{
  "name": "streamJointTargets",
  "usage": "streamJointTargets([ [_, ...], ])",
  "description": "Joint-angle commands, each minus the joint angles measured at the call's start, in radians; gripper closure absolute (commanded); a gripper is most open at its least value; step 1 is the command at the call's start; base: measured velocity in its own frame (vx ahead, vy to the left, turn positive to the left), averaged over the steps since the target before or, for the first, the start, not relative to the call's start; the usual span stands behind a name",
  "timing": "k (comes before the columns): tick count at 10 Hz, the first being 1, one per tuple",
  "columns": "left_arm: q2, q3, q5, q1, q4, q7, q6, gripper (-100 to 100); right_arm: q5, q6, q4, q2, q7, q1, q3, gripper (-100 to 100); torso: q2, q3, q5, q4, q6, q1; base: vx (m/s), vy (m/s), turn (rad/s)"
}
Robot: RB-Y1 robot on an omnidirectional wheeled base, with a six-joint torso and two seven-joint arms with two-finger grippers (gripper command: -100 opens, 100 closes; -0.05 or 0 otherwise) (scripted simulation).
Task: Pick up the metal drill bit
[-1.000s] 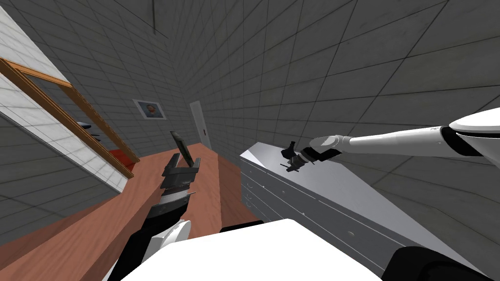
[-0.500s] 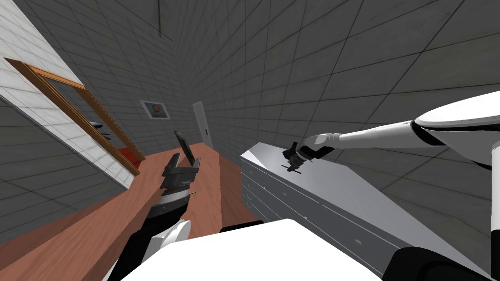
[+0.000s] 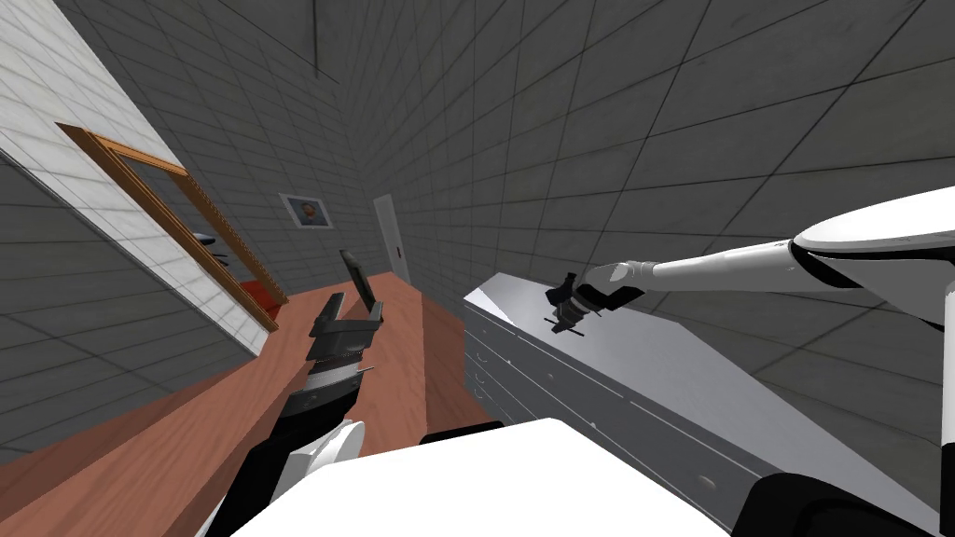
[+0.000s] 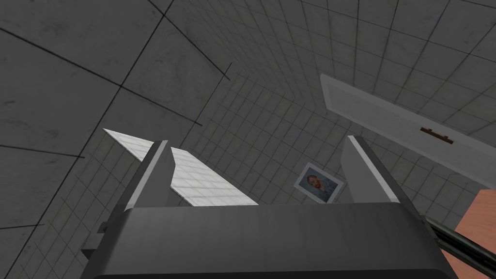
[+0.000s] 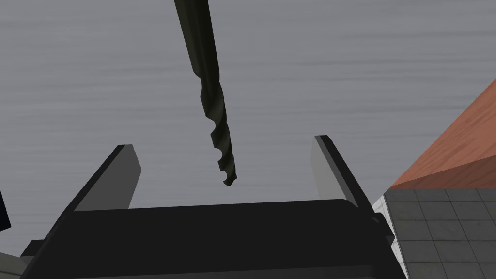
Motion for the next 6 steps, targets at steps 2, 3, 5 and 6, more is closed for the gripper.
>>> streamJointTargets([
  [2, 0.0, 0.0, 0.0, 0.0, 0.0, 0.0, 0.0, 0, 0.0, 0.0, 0.0, 0.0, 0.0, 0.0, 0.0, 100, 0.001, 0.0, 0.0, 0.0, 0.0, -0.001, 0.0, 0.0, 0.0],
  [3, 0.0, 0.0, 0.0, 0.0, 0.0, 0.0, 0.0, 0, 0.0, -0.001, 0.0, 0.0, 0.0, 0.0, 0.0, 100, 0.001, 0.0, -0.001, 0.0, 0.0, -0.001, 0.0, 0.0, 0.0],
  [5, 0.0, 0.0, 0.0, 0.0, 0.0, 0.0, 0.0, 0, 0.0, -0.001, 0.0, 0.0, 0.0, -0.001, -0.001, 100, 0.0, -0.001, -0.001, -0.001, -0.001, -0.002, 0.0, 0.0, 0.0],
  [6, 0.0, 0.0, 0.0, 0.0, 0.0, 0.0, 0.0, 0, 0.0, -0.001, 0.0, 0.0, 0.0, -0.001, -0.001, 0, -0.001, -0.001, -0.001, -0.001, -0.001, -0.002, 0.0, 0.0, 0.0],
])
